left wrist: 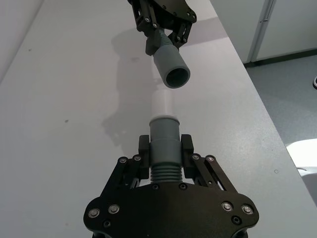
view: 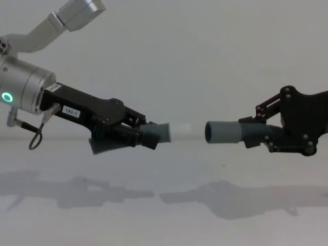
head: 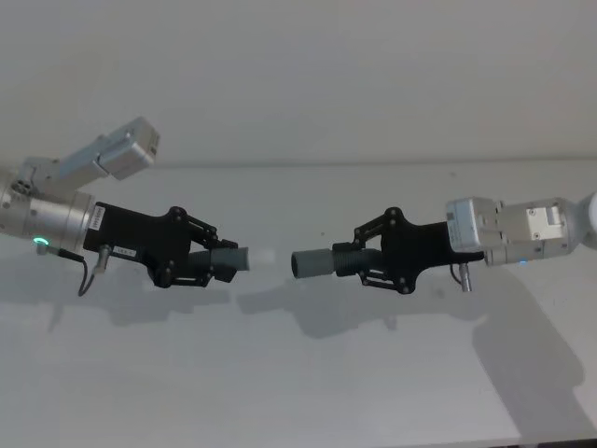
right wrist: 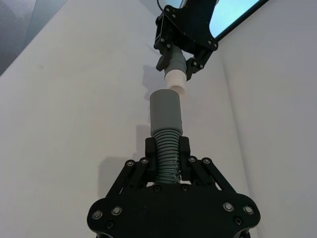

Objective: Use both hands to pick up one end of the pipe from the table, align the ends, and insert them.

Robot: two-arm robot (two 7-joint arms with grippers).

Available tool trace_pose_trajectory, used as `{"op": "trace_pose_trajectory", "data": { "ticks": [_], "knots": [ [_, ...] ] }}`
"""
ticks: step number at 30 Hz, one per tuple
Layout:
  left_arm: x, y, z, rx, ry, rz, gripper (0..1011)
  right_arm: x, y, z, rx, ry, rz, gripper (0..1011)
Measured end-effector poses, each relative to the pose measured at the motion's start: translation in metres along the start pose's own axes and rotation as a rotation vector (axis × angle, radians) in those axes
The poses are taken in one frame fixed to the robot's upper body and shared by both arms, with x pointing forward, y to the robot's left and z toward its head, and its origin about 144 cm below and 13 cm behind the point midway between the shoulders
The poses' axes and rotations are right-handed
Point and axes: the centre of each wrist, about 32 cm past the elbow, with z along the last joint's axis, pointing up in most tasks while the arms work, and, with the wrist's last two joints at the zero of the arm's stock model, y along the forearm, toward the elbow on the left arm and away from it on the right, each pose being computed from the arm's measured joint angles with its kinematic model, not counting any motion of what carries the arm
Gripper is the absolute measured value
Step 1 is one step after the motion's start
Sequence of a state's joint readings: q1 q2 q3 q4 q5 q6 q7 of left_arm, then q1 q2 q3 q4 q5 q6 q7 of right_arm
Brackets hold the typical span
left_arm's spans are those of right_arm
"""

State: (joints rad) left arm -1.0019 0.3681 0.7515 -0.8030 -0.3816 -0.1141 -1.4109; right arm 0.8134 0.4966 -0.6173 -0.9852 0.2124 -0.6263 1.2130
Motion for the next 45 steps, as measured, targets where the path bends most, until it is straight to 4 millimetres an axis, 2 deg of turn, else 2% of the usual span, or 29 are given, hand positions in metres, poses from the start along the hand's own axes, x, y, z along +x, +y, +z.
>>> {"op": "trace_pose_trajectory", "data": {
  "ticks": [20,45],
  "knots": [
    [0.0026,-0.0024,0.0017,0.004,0.003,-0.009,331,0.0031,-0.0023,-0.003,-0.022,0.008,0.004,234],
    [0.0031,-0.0027,0.002,0.005,0.003,-0.01,331,0.0089,0.0062,-0.0068,-0.031,0.014,0.01,234]
  ]
}}
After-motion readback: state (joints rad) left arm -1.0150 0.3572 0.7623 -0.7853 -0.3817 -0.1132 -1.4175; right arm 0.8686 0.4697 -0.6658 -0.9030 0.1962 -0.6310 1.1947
